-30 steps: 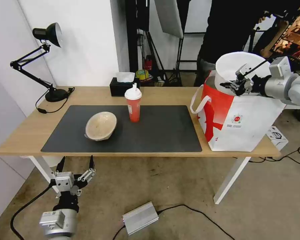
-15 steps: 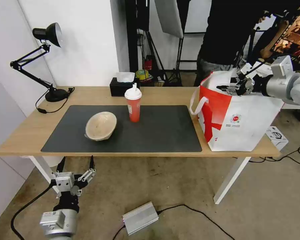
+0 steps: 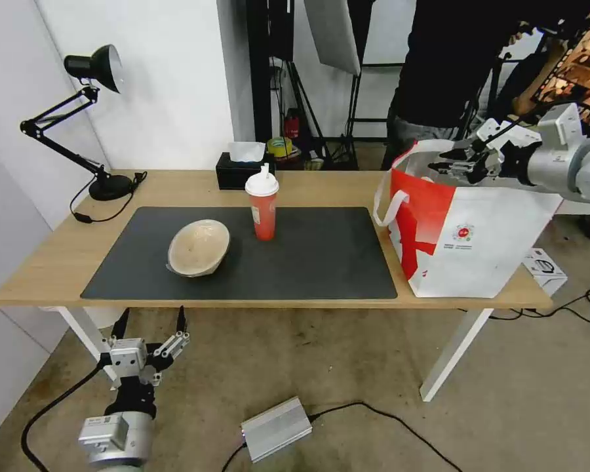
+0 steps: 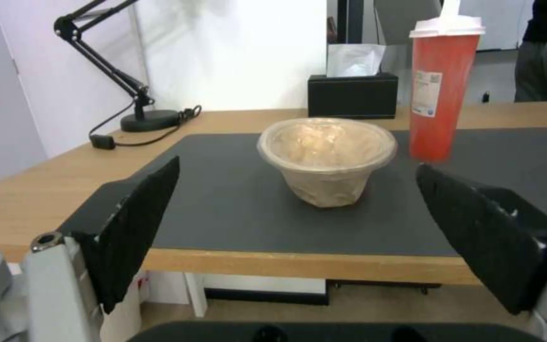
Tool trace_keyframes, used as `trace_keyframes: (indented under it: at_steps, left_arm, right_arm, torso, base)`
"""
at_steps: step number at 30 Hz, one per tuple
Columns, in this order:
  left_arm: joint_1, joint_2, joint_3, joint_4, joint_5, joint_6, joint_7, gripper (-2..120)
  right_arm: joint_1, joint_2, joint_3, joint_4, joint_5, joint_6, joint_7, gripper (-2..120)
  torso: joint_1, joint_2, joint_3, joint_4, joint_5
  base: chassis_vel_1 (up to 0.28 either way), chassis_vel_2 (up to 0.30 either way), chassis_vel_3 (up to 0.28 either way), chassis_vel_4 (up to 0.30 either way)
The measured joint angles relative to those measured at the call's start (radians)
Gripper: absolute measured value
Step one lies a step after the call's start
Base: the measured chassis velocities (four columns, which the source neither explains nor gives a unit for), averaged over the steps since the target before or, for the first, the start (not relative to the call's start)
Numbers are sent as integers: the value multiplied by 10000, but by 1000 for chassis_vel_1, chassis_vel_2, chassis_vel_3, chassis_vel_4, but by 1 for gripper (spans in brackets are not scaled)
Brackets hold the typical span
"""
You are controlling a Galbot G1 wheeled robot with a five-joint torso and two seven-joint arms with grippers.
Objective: Pick up the trash from the table and place it into the takeout bag.
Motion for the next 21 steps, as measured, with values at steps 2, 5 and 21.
trace_keyframes:
  at_steps: [2,5,21]
  left_arm:
    - [-4,3,9,-2,2,0,0,100]
    - [-9,8,17,-3,3,0,0,100]
    - [2,67,-32,-71,-17,11,0,100]
  right_arm:
    - [9,-37,1,17,12,0,-3,25]
    - [14,-103,-2,25,13,0,-22,24]
    - [-127,-228,474,645,668,-3,564,37]
  torso:
    - [0,0,0,0,0]
    - [0,0,0,0,0]
    - [0,0,0,0,0]
  base:
    - [0,0,0,0]
    - [0,0,0,0]
    - [0,0,0,0]
